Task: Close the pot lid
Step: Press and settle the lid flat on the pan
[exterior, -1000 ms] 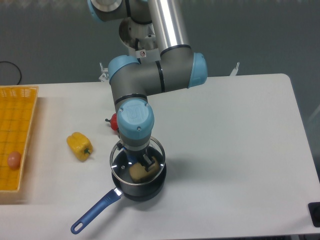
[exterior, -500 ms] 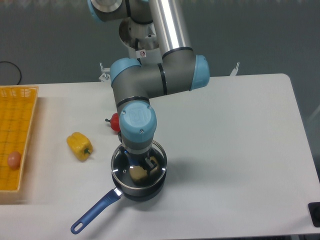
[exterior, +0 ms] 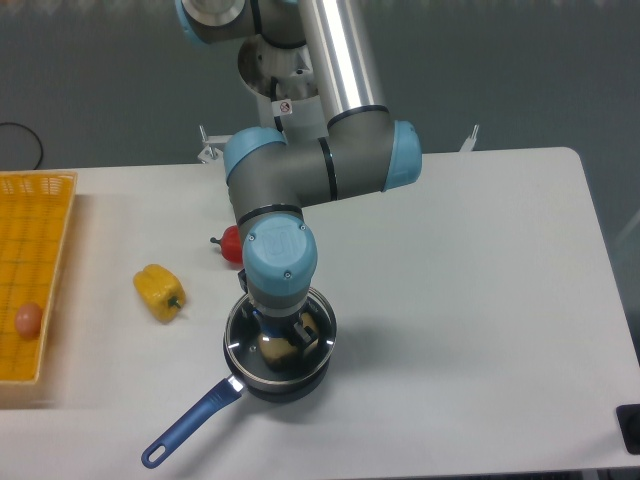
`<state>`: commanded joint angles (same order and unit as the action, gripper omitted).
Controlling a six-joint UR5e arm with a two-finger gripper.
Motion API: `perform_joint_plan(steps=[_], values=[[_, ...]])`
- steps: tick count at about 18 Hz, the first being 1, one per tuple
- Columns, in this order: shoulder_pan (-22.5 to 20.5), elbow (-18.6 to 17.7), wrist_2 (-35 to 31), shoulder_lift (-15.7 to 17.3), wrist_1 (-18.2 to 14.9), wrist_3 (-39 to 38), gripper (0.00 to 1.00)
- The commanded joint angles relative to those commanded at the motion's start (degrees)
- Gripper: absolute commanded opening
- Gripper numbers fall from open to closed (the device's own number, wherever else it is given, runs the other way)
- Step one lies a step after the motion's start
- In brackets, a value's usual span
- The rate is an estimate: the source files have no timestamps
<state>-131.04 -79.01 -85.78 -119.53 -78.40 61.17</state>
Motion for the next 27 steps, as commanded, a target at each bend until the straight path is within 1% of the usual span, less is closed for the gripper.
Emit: perform_joint_plan(steps=[3,5,27], values=[[0.2,0.0,0.0,-0.4,0.1,-0.6,0.59],[0.3,-0.1,0.0,-0.5,0.8,-0.8,0.59],[0.4,-0.3,-0.1,-0.9,0.9,-0.8,0.60]])
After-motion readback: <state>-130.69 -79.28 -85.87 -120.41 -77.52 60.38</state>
